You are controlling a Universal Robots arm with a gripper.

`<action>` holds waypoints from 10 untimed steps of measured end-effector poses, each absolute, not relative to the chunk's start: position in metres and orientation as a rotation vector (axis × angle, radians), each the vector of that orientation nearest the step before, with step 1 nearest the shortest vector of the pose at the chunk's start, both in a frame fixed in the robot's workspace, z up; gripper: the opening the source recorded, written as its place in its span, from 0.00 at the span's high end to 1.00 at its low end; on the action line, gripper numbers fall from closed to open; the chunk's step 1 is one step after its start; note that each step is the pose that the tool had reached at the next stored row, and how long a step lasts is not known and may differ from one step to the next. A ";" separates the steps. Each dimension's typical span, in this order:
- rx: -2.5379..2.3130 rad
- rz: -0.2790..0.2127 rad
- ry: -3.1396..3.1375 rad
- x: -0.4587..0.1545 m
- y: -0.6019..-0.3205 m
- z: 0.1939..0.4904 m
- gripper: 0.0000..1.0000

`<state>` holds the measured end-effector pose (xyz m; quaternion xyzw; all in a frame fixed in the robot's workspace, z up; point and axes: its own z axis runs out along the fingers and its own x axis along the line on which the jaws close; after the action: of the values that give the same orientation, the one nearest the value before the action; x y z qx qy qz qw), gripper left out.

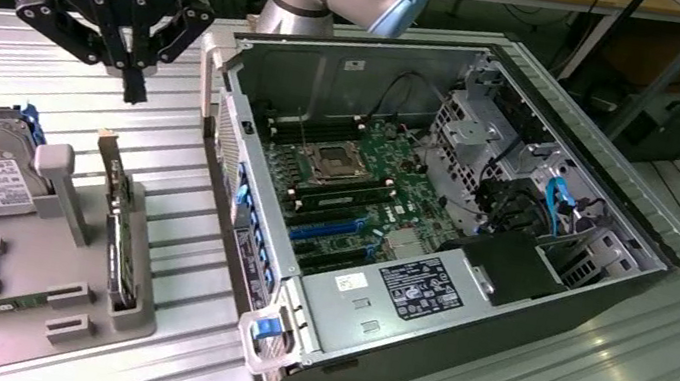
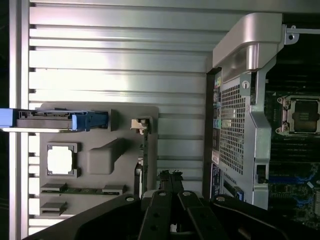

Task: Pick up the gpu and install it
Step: 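Reach for the gpu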

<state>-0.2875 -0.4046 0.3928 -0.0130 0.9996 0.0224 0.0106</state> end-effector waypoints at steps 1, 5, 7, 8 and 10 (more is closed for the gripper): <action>-0.041 0.070 3.119 -0.290 -0.405 0.393 0.89; -0.041 0.070 3.119 -0.299 -0.410 0.393 0.89; -0.041 0.070 3.120 -0.304 -0.414 0.393 0.89; -0.041 0.070 3.119 -0.308 -0.416 0.392 0.89; -0.041 0.070 3.119 -0.311 -0.419 0.392 0.89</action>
<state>-0.3107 -0.4189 0.3923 -0.0130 0.9996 0.0224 0.0106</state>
